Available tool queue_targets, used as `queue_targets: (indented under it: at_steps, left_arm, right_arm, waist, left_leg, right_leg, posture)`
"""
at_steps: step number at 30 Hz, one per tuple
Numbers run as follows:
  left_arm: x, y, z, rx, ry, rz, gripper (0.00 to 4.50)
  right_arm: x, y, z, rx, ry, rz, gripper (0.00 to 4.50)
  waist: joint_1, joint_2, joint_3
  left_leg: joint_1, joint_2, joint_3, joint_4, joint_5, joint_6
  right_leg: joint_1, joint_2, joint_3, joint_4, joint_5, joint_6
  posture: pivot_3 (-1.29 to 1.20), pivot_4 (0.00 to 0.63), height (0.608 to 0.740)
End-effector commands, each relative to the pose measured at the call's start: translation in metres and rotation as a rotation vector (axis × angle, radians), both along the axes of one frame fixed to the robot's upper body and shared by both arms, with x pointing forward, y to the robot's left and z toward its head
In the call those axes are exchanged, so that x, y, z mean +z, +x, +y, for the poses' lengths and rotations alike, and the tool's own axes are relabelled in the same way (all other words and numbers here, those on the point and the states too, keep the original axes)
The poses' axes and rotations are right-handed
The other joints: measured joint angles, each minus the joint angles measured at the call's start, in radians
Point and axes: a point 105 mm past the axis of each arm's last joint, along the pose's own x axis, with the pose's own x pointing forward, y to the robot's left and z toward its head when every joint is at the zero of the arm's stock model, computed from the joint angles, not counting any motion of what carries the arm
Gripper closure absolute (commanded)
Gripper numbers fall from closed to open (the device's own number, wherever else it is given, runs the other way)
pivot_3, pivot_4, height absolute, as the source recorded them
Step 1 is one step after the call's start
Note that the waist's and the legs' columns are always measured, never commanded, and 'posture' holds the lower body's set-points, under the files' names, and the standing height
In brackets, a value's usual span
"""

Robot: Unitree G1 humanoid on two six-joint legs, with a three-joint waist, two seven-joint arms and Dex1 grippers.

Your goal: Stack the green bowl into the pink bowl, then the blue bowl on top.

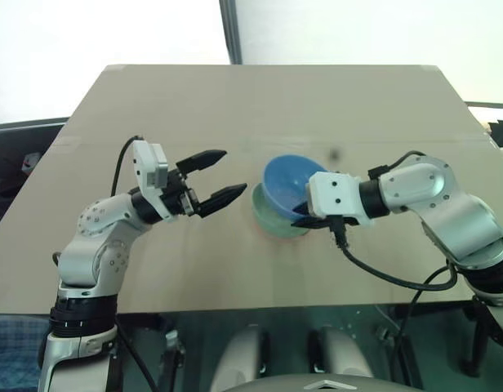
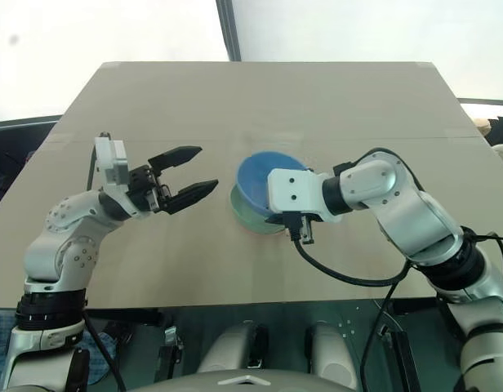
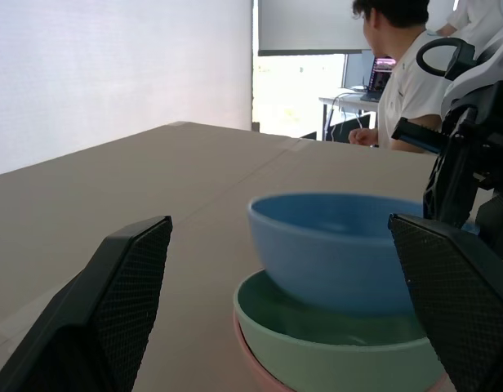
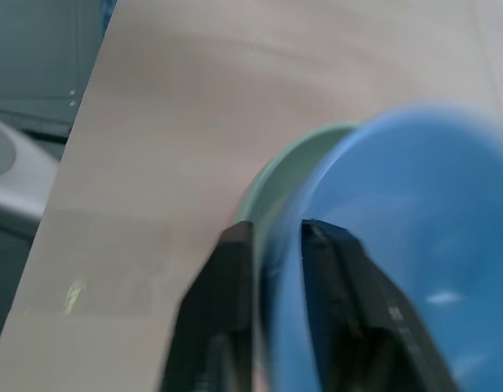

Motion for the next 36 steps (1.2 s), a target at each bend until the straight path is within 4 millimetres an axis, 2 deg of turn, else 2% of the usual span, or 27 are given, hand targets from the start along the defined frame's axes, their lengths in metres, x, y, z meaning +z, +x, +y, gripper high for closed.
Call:
queue_targets:
  at_steps: [1, 4, 7, 10, 12, 14, 19, 25, 31, 36]
  left_arm:
    - [0.006, -0.004, -0.002, -0.016, 0.012, -0.028, 0.0]
    - [0.005, -0.005, 0.001, -0.002, 0.011, -0.021, 0.0]
    - [0.003, -0.007, 0.007, 0.053, 0.014, -0.02, 0.0]
    - [-0.003, -0.01, 0.011, 0.084, 0.028, -0.009, 0.0]
    - [-0.011, -0.012, 0.012, 0.115, 0.037, 0.037, 0.0]
    - [-0.019, -0.014, 0.015, 0.154, 0.043, 0.068, 0.0]
    - [-0.034, -0.016, 0.028, 0.258, 0.09, 0.091, 0.0]
    - [-0.038, -0.022, 0.035, 0.265, 0.093, 0.075, 0.0]
    - [-0.042, -0.025, 0.033, 0.26, 0.099, 0.074, 0.0]
    - [-0.042, -0.025, 0.033, 0.264, 0.102, 0.065, 0.0]
  right_arm:
    - [0.02, 0.005, -0.015, -0.061, 0.066, 0.02, 2.38]
    - [0.03, 0.014, -0.035, -0.151, 0.173, 0.089, 2.38]
    - [0.029, 0.02, -0.072, -0.274, 0.323, 0.196, 2.38]
    - [0.018, 0.023, -0.102, -0.375, 0.379, 0.23, 2.38]
    - [0.007, 0.023, -0.132, -0.433, 0.448, 0.219, 2.38]
    - [-0.008, 0.015, -0.161, -0.478, 0.496, 0.21, 2.38]
    - [-0.035, -0.007, -0.208, -0.566, 0.514, 0.253, 2.38]
    - [-0.039, -0.017, -0.236, -0.616, 0.503, 0.234, 2.38]
    - [-0.039, -0.021, -0.243, -0.625, 0.475, 0.226, 2.38]
    - [-0.038, -0.02, -0.24, -0.622, 0.464, 0.222, 2.38]
  waist:
    - [0.002, 0.0, 0.0]
    - [0.003, -0.001, 0.0]
    - [0.005, -0.002, -0.001]
    - [0.01, -0.001, -0.001]
    - [0.011, -0.001, -0.001]
    - [0.016, -0.001, -0.001]
    - [0.024, -0.001, 0.0]
    - [0.023, 0.0, -0.001]
    - [0.025, 0.0, 0.0]
    - [0.026, 0.0, -0.001]
  left_leg:
    - [0.0, 0.0, 0.0, 0.0, 0.0, 0.0]
    - [0.0, 0.0, 0.0, 0.001, 0.0, 0.0]
    - [0.0, 0.0, -0.001, 0.0, 0.0, 0.0]
    - [0.0, 0.0, 0.0, -0.001, -0.001, 0.001]
    - [-0.001, 0.0, 0.0, -0.001, -0.001, 0.001]
    - [0.0, 0.0, 0.0, -0.001, -0.001, 0.001]
    - [0.001, 0.0, 0.001, 0.0, -0.002, 0.003]
    - [0.004, 0.001, 0.001, 0.0, -0.003, 0.005]
    - [0.003, 0.001, 0.001, 0.0, -0.003, 0.005]
    - [0.003, 0.001, 0.001, 0.0, -0.003, 0.005]
  right_leg:
    - [0.0, 0.0, 0.0, 0.0, 0.0, 0.0]
    - [0.0, 0.0, 0.0, 0.0, 0.0, 0.0]
    - [0.001, 0.0, 0.0, -0.001, 0.0, 0.0]
    - [0.001, -0.001, 0.0, -0.001, 0.0, 0.0]
    - [0.001, -0.001, 0.0, -0.001, 0.0, 0.0]
    - [0.001, 0.0, 0.0, -0.001, 0.0, 0.0]
    - [0.002, -0.001, 0.0, -0.001, 0.0, 0.0]
    - [0.004, 0.0, 0.0, 0.0, 0.0, 0.0]
    - [0.004, 0.0, 0.0, -0.001, 0.0, 0.0]
    - [0.004, -0.001, 0.0, -0.001, 0.0, 0.0]
  posture:
    - [0.0, 0.15, 0.74]
    - [0.0, 0.15, 0.74]
    - [0.0, 0.15, 0.74]
    - [0.0, 0.15, 0.74]
    - [0.0, 0.15, 0.74]
    - [0.0, 0.15, 0.74]
    - [0.0, 0.15, 0.74]
    - [0.0, 0.15, 0.74]
    - [0.0, 0.15, 0.74]
    - [0.0, 0.15, 0.74]
